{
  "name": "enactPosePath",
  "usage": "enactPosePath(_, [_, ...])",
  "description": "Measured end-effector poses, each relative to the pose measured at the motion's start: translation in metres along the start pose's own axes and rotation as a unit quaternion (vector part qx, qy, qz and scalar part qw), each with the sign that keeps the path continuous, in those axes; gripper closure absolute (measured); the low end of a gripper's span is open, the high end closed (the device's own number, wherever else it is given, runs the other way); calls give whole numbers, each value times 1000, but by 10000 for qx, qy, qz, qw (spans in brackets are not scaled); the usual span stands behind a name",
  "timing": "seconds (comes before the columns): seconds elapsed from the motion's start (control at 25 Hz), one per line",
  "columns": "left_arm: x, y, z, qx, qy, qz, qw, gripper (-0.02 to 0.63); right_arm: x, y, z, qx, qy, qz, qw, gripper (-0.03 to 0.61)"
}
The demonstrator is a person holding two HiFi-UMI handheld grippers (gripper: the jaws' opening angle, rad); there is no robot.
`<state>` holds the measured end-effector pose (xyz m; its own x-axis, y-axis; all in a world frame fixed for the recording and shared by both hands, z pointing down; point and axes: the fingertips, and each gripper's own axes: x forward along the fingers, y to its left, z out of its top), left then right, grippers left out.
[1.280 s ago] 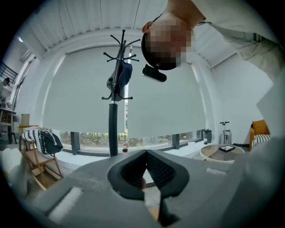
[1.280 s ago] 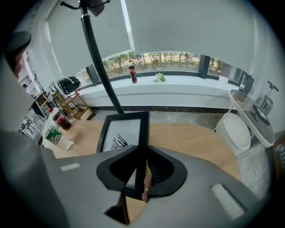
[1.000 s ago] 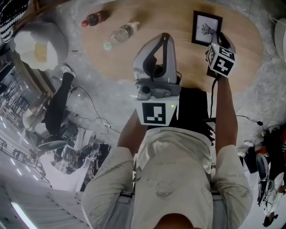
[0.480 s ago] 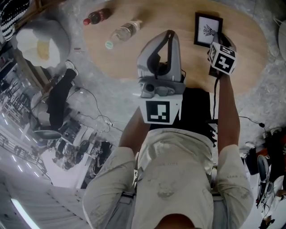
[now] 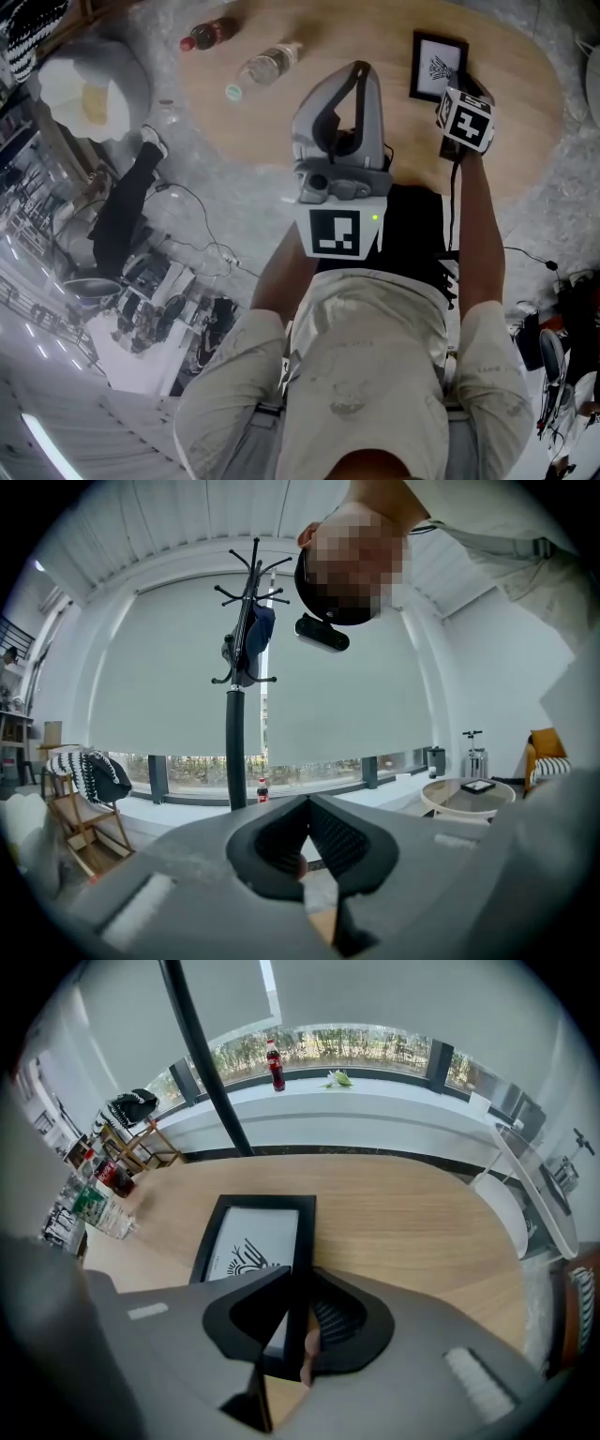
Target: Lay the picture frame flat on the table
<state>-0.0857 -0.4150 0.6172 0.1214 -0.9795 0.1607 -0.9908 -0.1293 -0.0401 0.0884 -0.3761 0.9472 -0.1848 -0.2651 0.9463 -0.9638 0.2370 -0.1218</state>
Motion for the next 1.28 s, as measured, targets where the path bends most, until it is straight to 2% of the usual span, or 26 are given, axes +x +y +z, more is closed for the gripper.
enactPosePath(0.36, [-7, 3, 5, 86, 41, 24, 10000, 609, -1, -2, -1, -56, 108, -127, 9998, 498])
enactPosePath(0.56, [-9, 6, 8, 86, 57, 74, 9999, 609, -5, -10, -1, 32, 138, -129, 9998, 443])
enactPosePath(0.64, [-11, 6, 9, 23, 81, 100, 9999, 609, -7, -10, -2, 78, 170, -31, 9998, 399])
enactPosePath(0.84, [-16, 6, 14, -16, 90, 104, 9999, 609, -18, -6, -3, 88, 173, 0, 9998, 399])
enactPosePath(1.28, [-35, 8, 55, 57, -184, 165, 9997, 609, -68, 7, 0, 82, 31, 135, 9999, 397])
